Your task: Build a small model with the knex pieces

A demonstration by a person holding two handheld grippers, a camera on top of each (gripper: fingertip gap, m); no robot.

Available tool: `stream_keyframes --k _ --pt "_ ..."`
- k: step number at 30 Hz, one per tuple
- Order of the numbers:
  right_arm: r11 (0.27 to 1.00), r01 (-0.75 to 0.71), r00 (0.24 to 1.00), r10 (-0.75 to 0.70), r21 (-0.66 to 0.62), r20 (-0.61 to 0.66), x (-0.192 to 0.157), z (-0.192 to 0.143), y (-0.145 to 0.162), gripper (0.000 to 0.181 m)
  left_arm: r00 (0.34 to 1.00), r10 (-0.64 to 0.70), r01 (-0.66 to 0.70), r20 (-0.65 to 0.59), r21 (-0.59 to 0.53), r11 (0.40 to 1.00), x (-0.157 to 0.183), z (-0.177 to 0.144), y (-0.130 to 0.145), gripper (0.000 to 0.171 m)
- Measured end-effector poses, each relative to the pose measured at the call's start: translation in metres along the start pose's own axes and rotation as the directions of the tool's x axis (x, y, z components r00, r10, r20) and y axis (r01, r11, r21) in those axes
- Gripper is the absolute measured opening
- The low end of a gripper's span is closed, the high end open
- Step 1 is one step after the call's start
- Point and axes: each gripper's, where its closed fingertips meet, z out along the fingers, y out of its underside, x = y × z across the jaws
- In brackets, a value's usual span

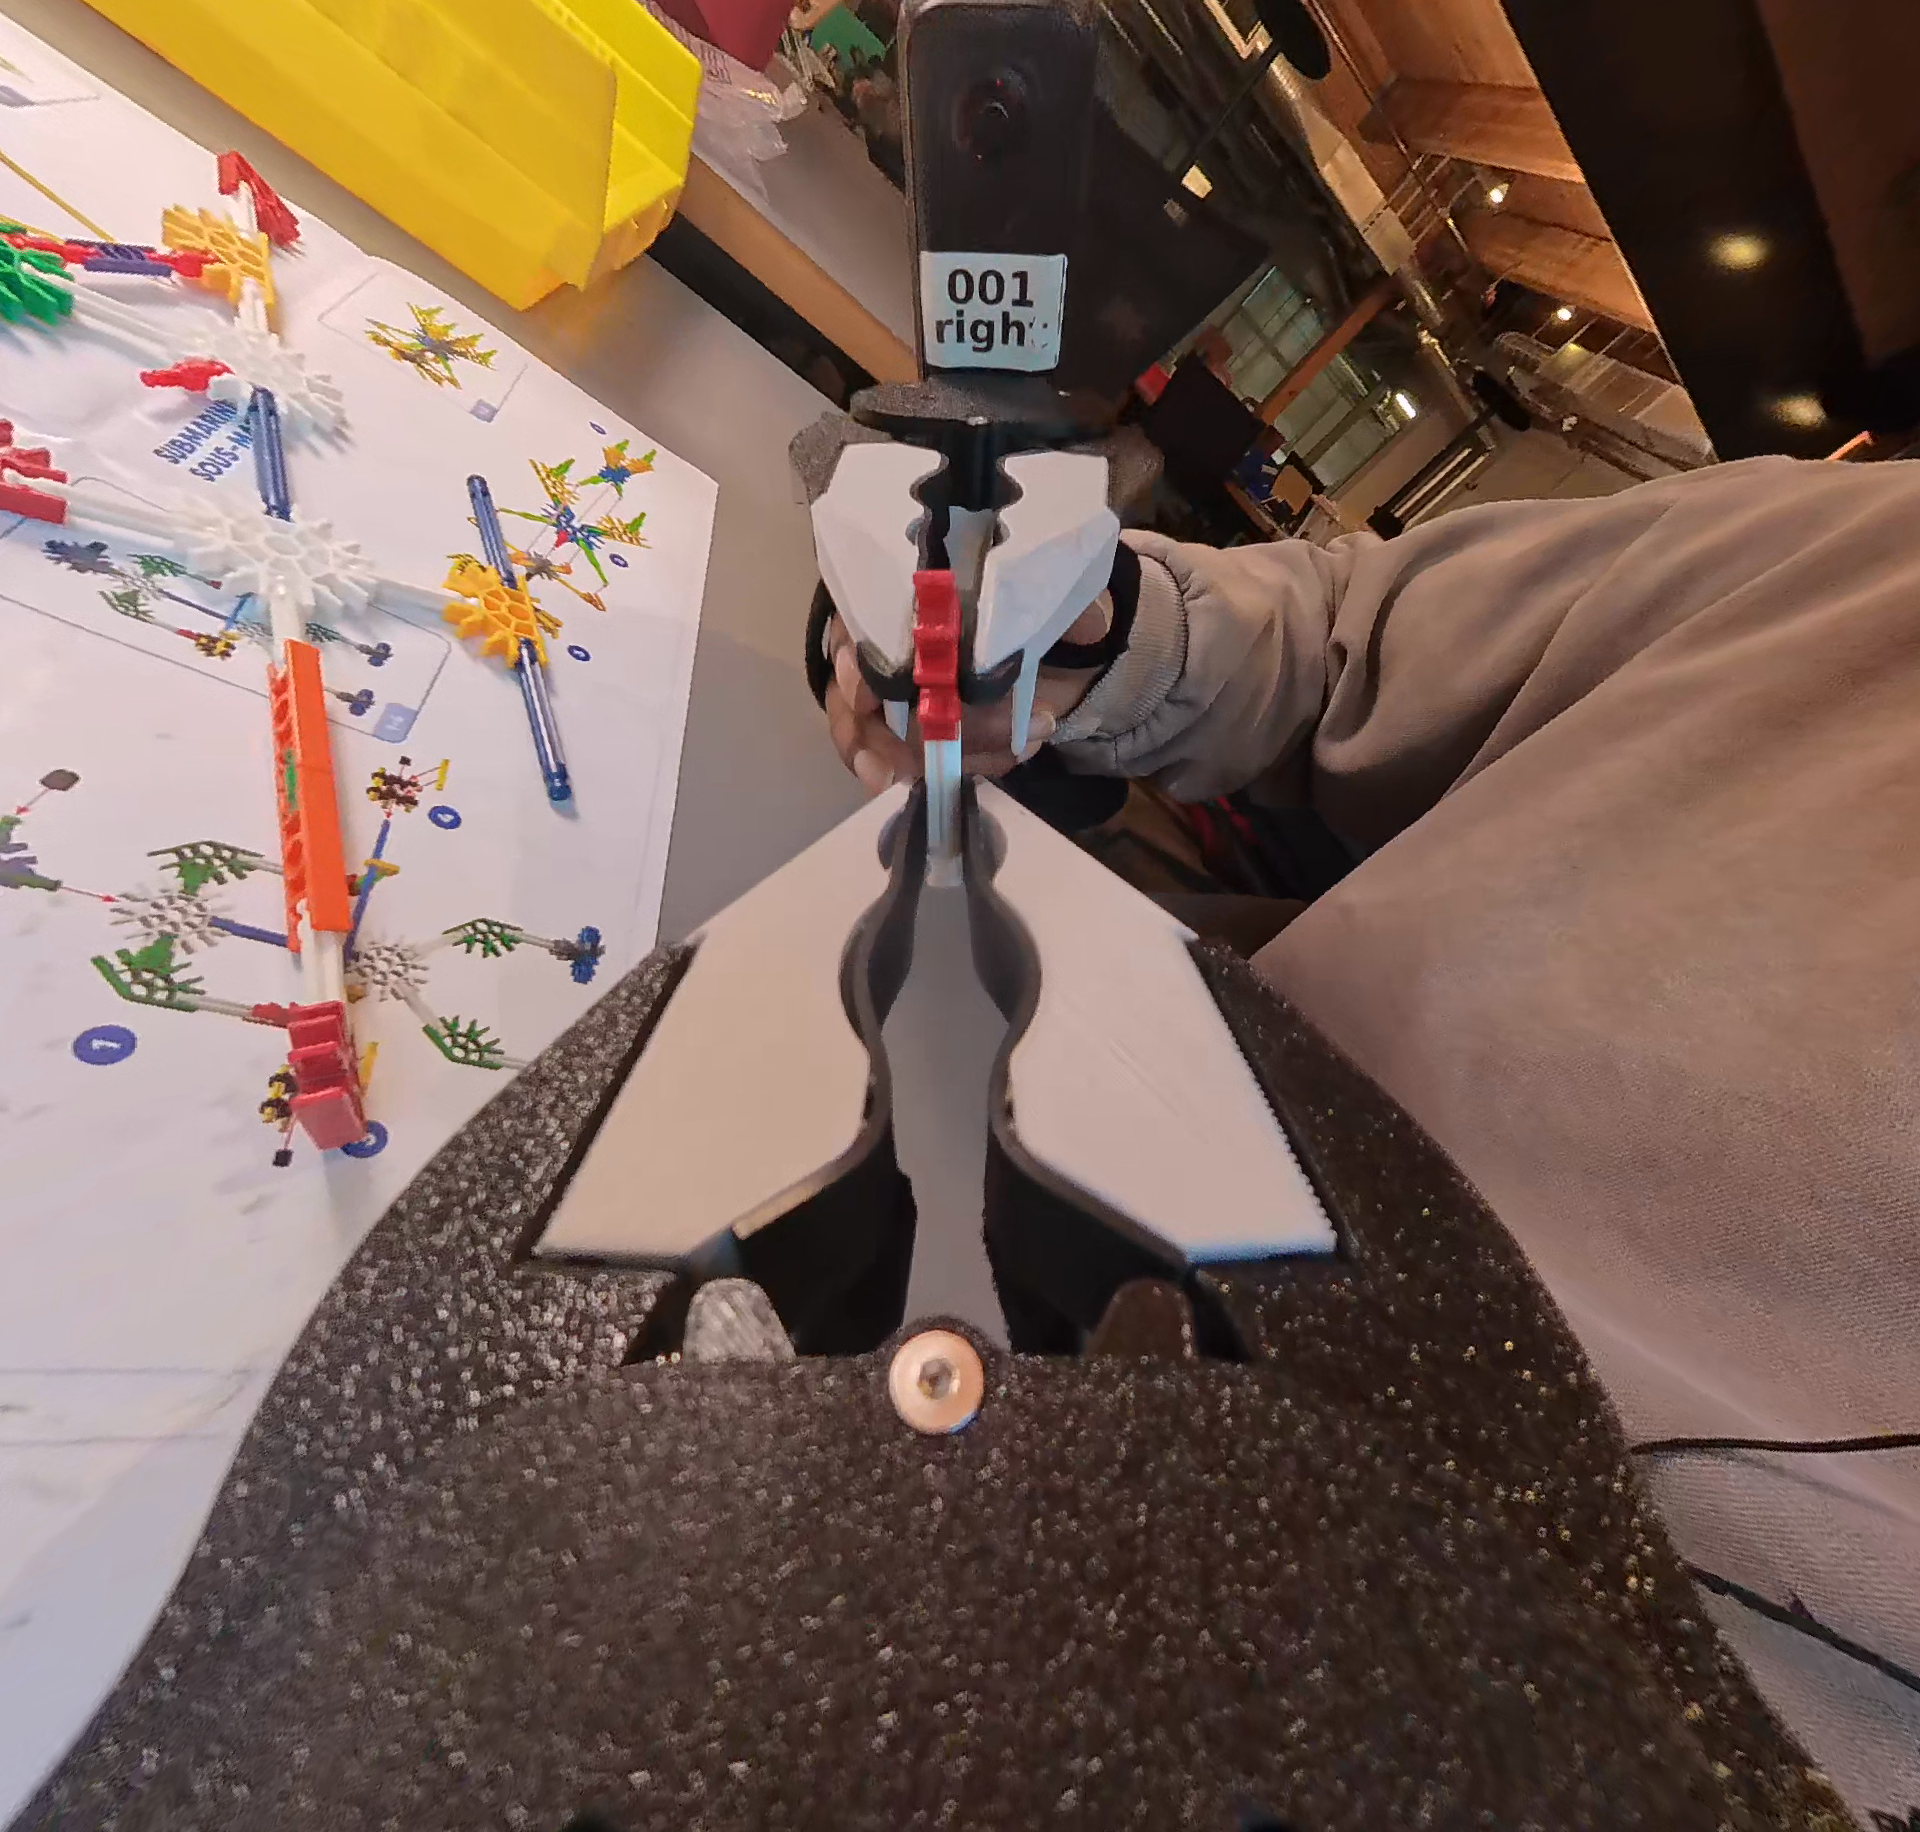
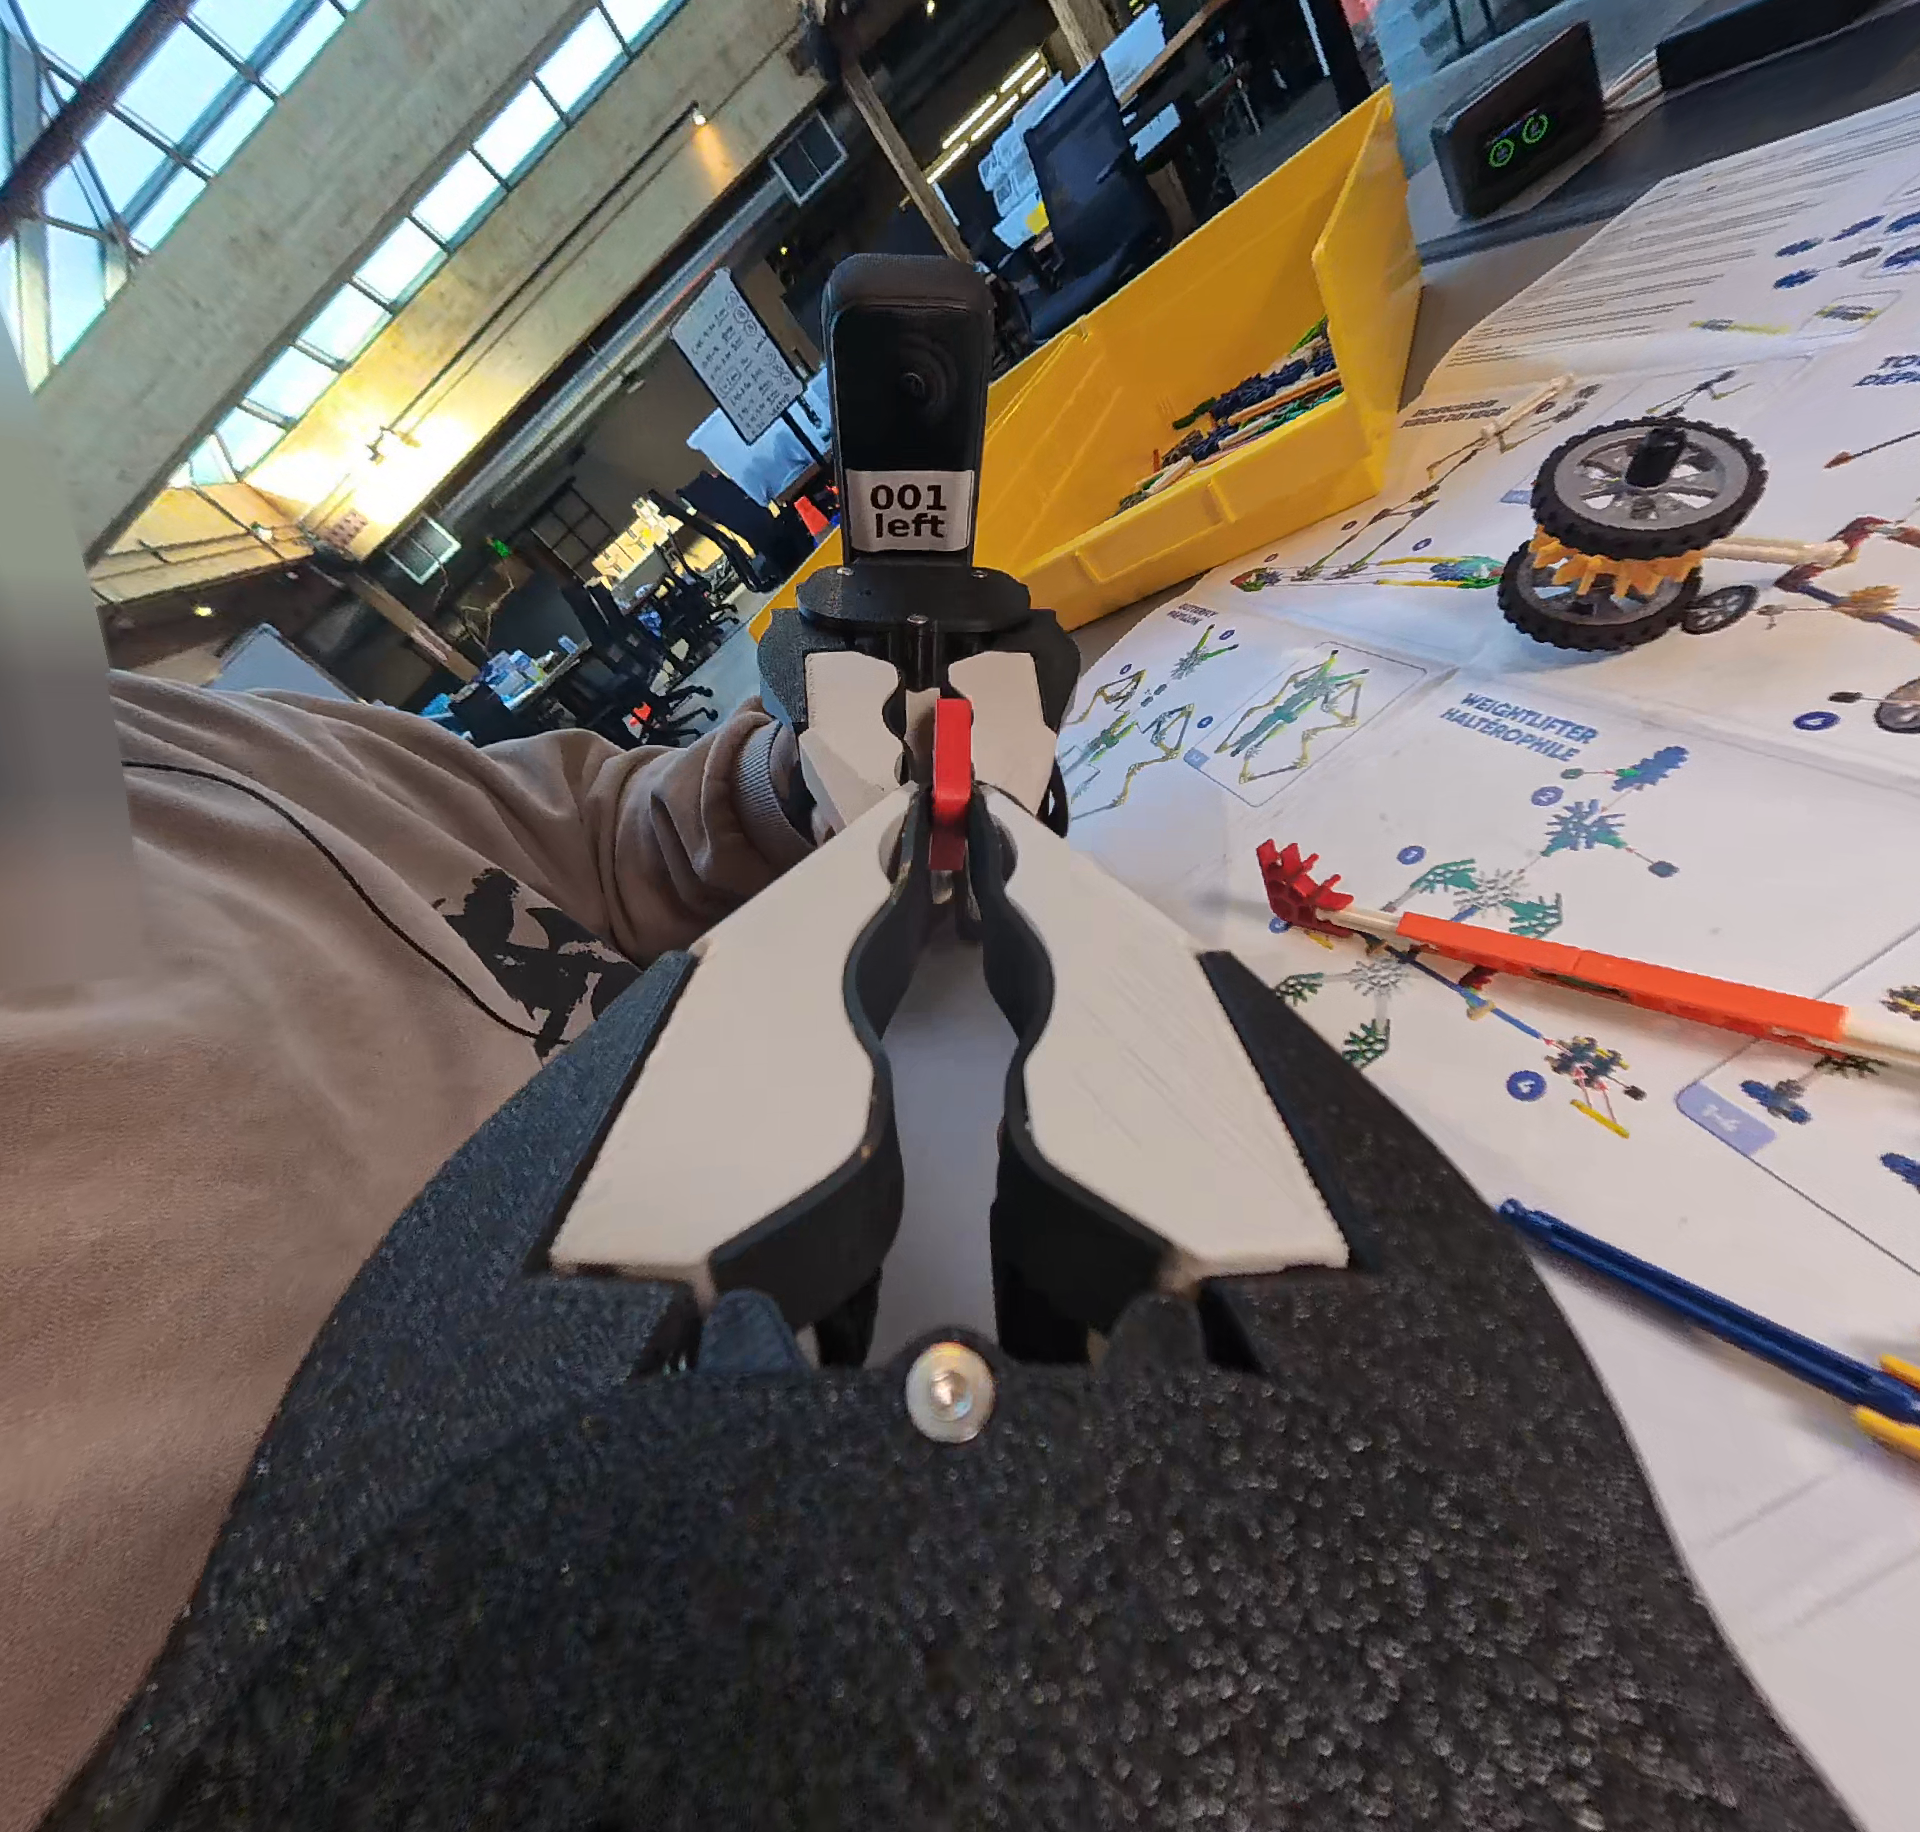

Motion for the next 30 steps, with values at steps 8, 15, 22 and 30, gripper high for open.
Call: stream_keyframes --k 8,15,22,30 --pt "0.994 0.053 0.998 -0.056 -0.091 -0.028 0.006 -0.004 0.009 0.004 0.998 -0.063 0.063 0.003 -0.073 0.995 -0.004 0.003 0.015 0.003" --pt "0.853 0.481 0.804 -0.521 -0.202 -0.286 0.017 -0.002 0.002 0.006 0.982 -0.186 0.186 -0.021 0.017 0.982 -0.011 0.003 0.007 0.004" --pt "0.518 0.788 0.386 -0.836 -0.331 -0.389 0.005 0.006 -0.004 0.005 0.968 -0.248 0.251 -0.043 0.081 0.965 -0.017 -0.001 -0.001 0.007" --pt "0.279 0.855 0.157 -0.943 -0.437 -0.294 -0.003 0.015 0.003 0.003 0.963 -0.265 0.268 -0.045 0.167 0.949 -0.020 -0.004 -0.017 0.000"
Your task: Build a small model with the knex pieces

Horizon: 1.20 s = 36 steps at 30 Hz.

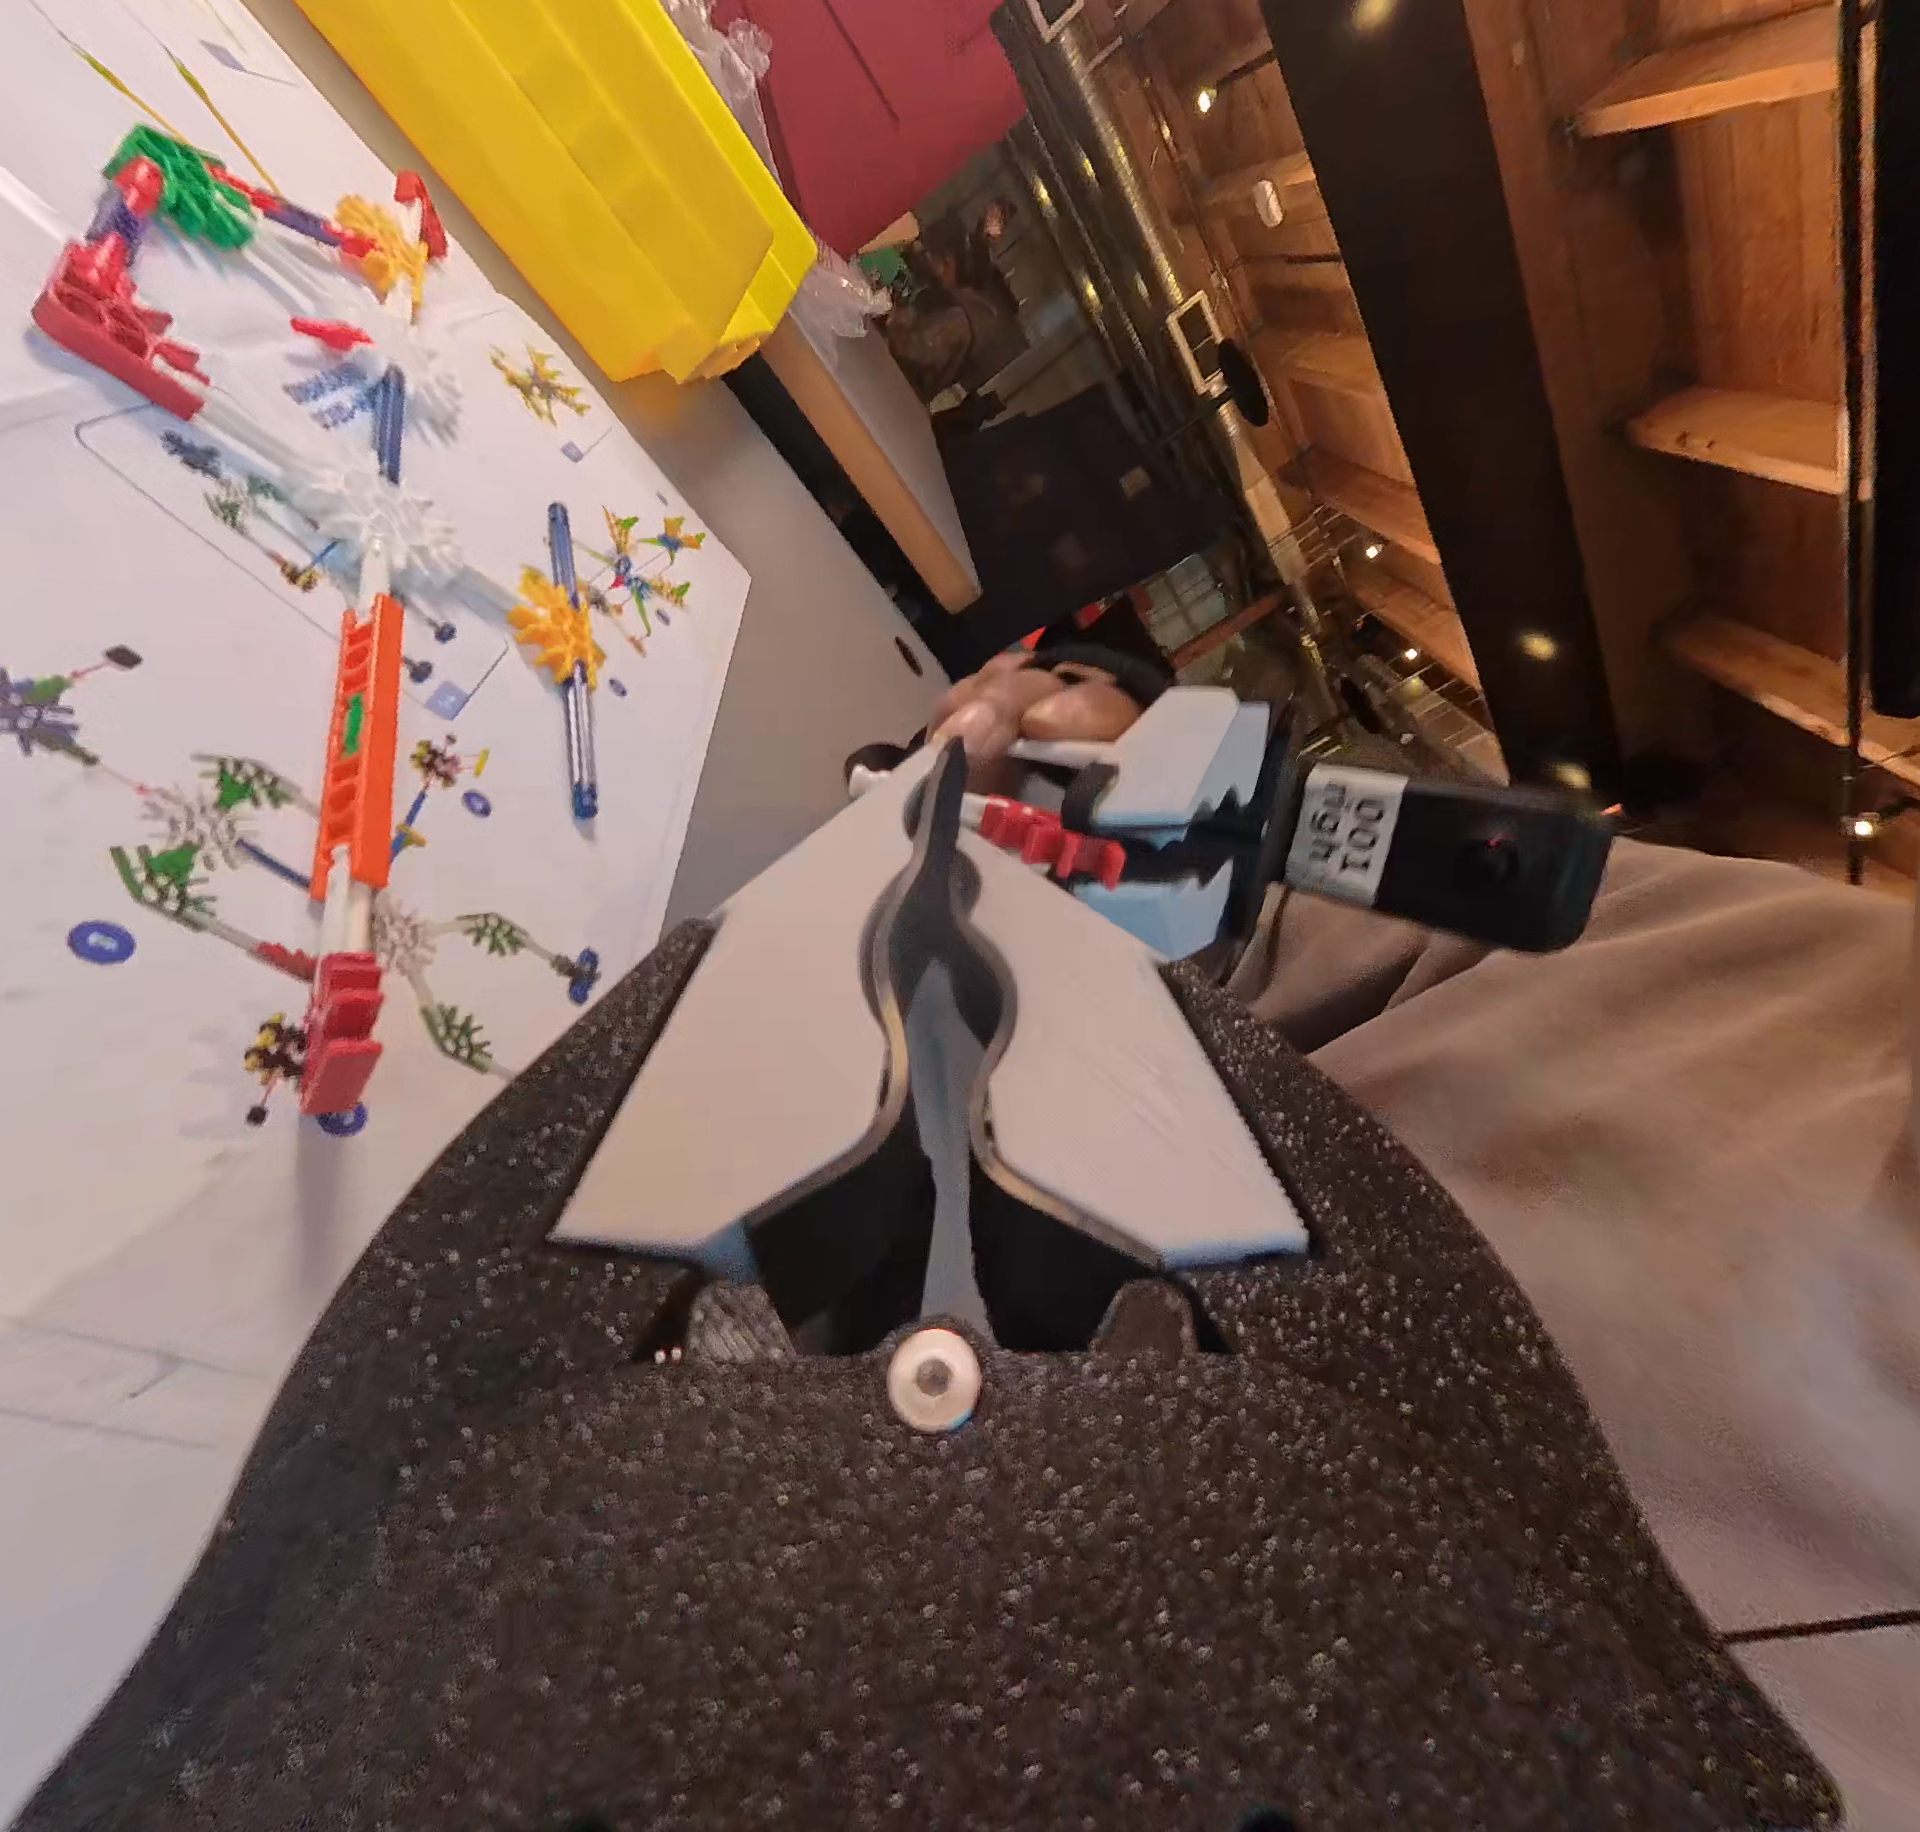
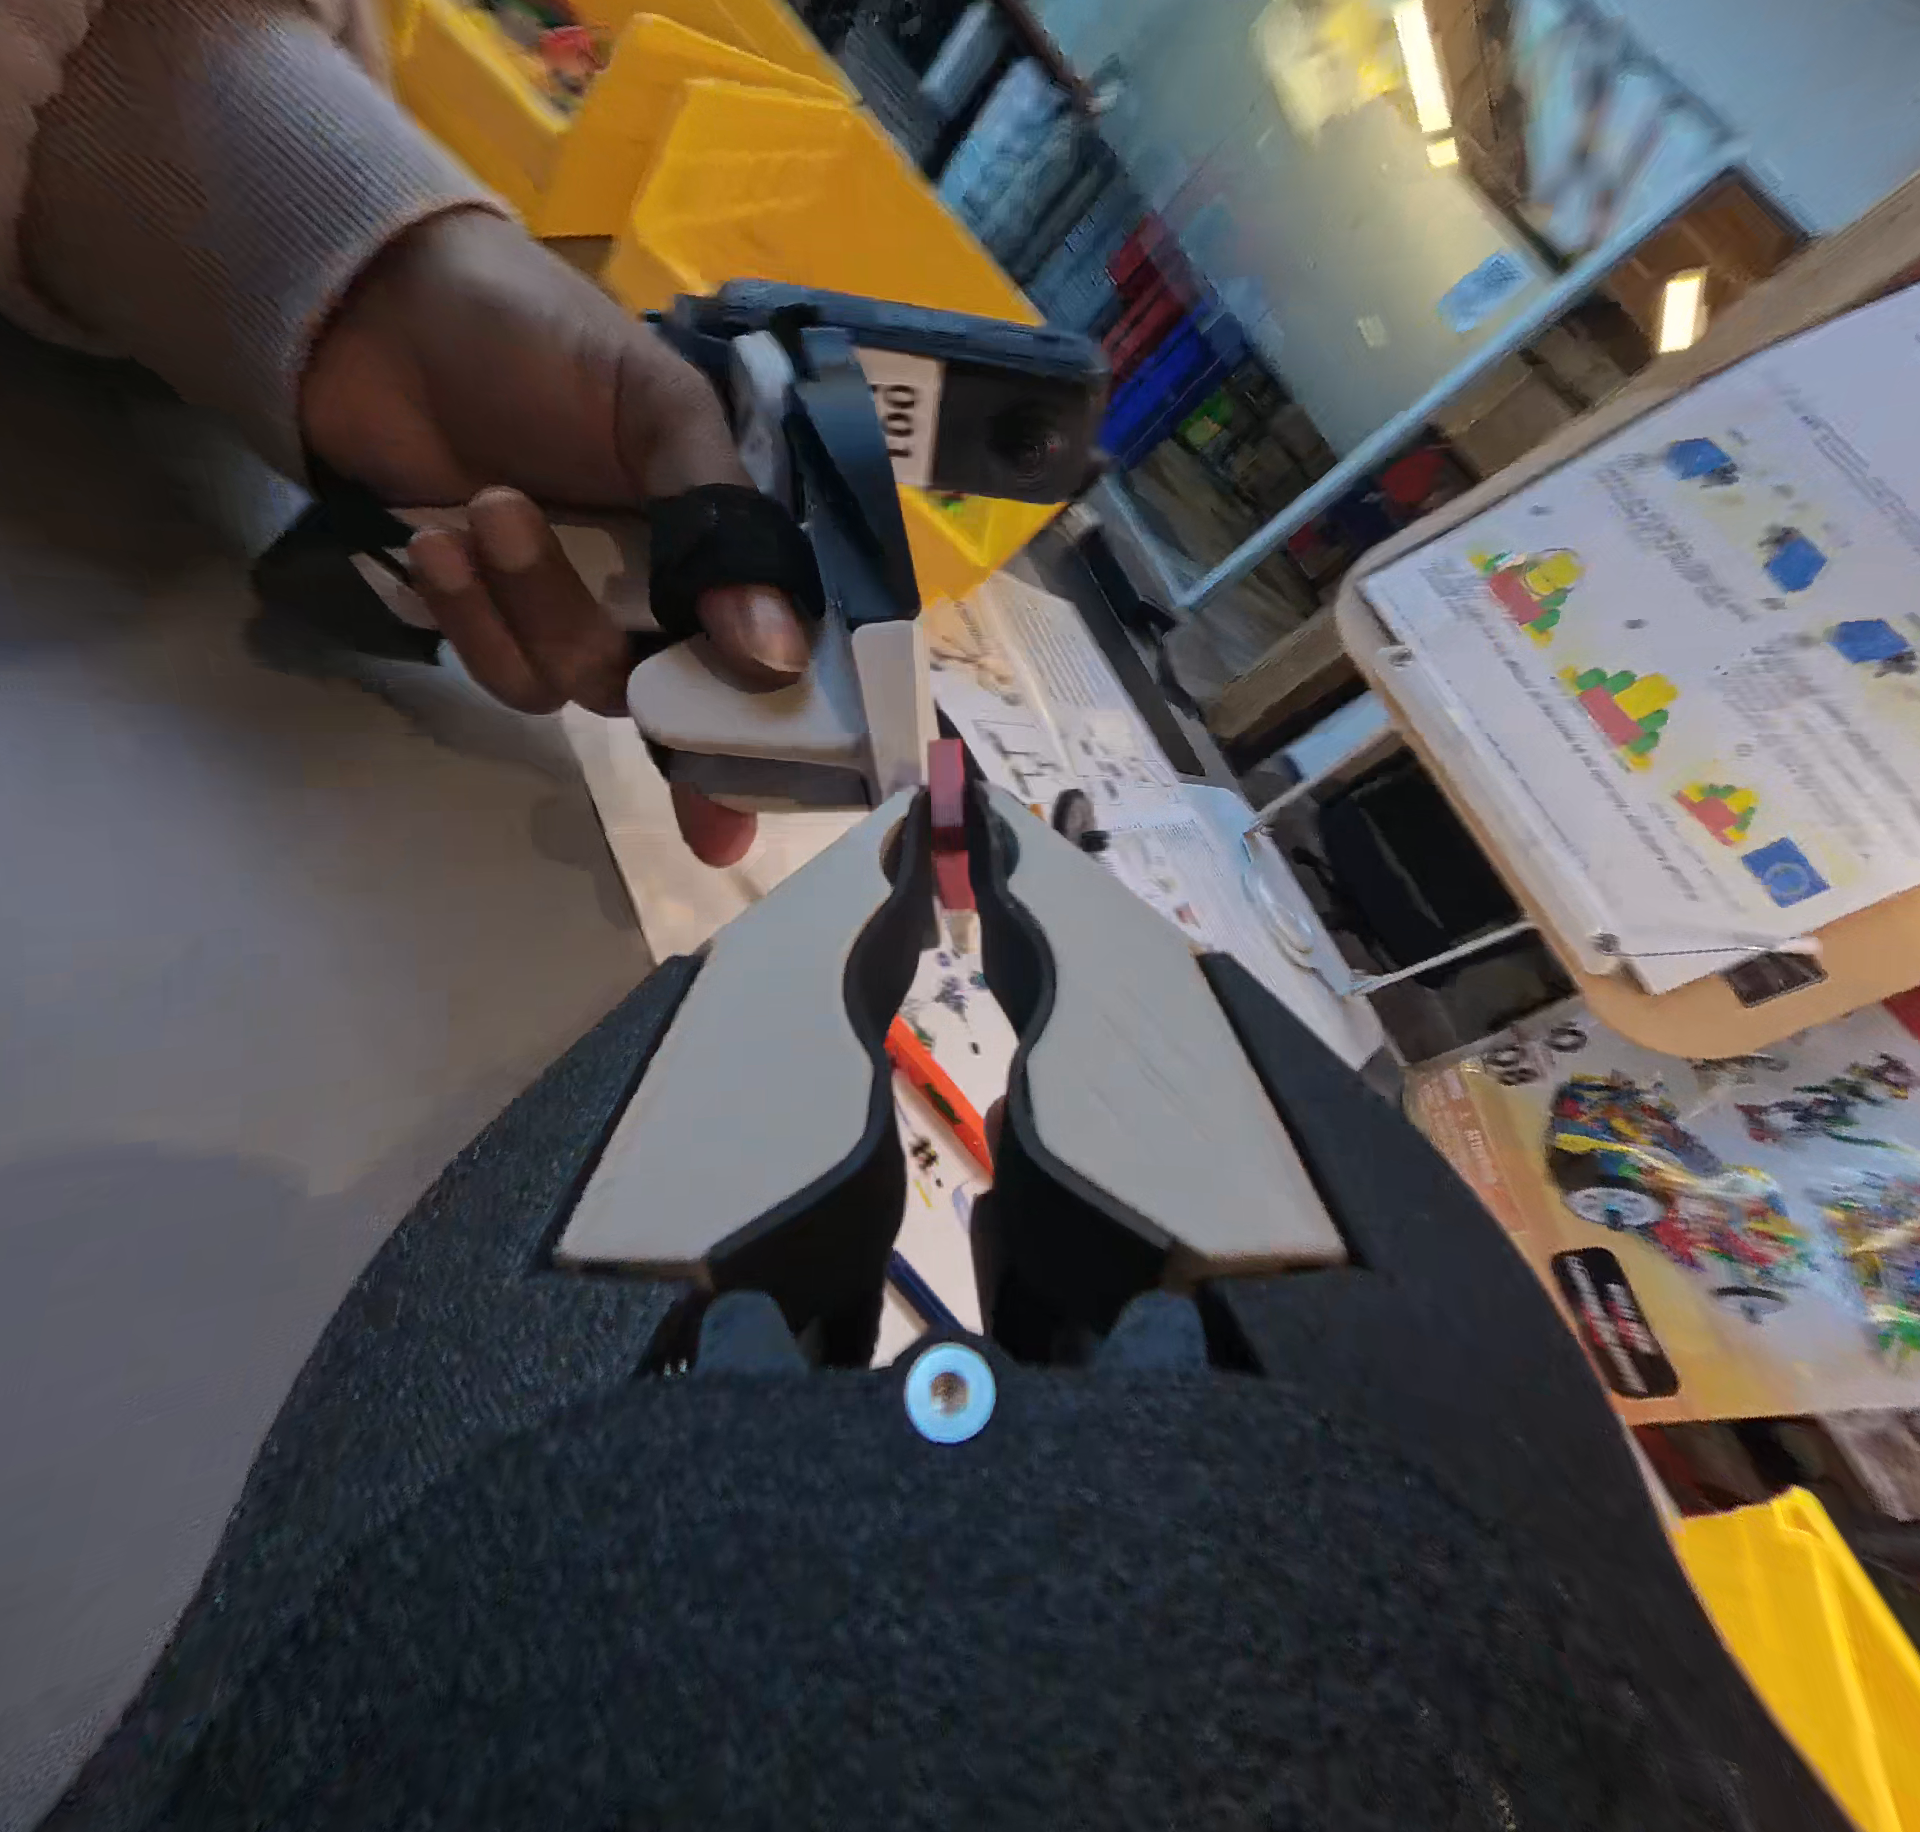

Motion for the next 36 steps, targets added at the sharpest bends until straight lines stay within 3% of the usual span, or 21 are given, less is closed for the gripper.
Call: stream_keyframes --k 2,4,6,12,16,19,23,25,30,36 --pt "0.991 0.132 0.990 -0.132 0.008 -0.046 0.001 0.000 -0.004 0.004 0.999 0.038 -0.038 0.014 -0.003 0.999 0.000 -0.002 -0.004 0.000" --pt "0.999 0.012 0.997 -0.008 0.041 -0.077 0.029 -0.005 -0.007 0.003 0.988 0.147 -0.147 0.048 -0.008 0.989 0.008 -0.006 -0.012 0.000" --pt "0.997 -0.012 0.996 0.018 0.070 -0.085 0.050 -0.010 -0.010 0.004 0.983 0.176 -0.176 0.045 0.009 0.984 0.015 -0.011 -0.020 0.000" --pt "0.909 -0.388 0.921 0.388 0.153 0.031 0.063 -0.008 -0.008 0.003 0.971 0.216 -0.219 0.101 0.020 0.975 0.010 -0.017 -0.023 0.000" --pt "0.758 -0.632 0.775 0.622 0.160 0.111 0.068 -0.001 0.004 0.004 0.943 0.265 -0.272 0.203 0.009 0.962 -0.008 -0.026 -0.030 0.000" --pt "0.611 -0.779 0.627 0.763 0.140 0.156 0.072 0.009 0.015 0.004 0.859 0.362 -0.373 0.362 -0.040 0.927 -0.033 -0.037 -0.040 0.000" --pt "0.456 -0.889 0.456 0.871 0.047 0.184 0.064 0.031 0.031 0.004 0.612 0.489 -0.488 0.622 -0.189 0.852 -0.075 -0.068 -0.063 0.000" --pt "0.514 -0.857 0.505 0.852 -0.033 0.138 0.051 0.047 0.040 0.004 0.508 0.492 -0.501 0.707 -0.221 0.836 -0.089 -0.084 -0.076 0.000" --pt "0.736 -0.614 0.708 0.673 -0.286 0.213 -0.002 0.081 0.029 0.003 0.517 0.371 -0.455 0.771 -0.119 0.883 -0.102 -0.104 -0.095 0.000" --pt "0.717 -0.568 0.650 0.692 -0.404 0.315 -0.037 0.108 0.008 0.003 0.533 0.296 -0.457 0.793 -0.025 0.889 -0.098 -0.119 -0.109 0.000"
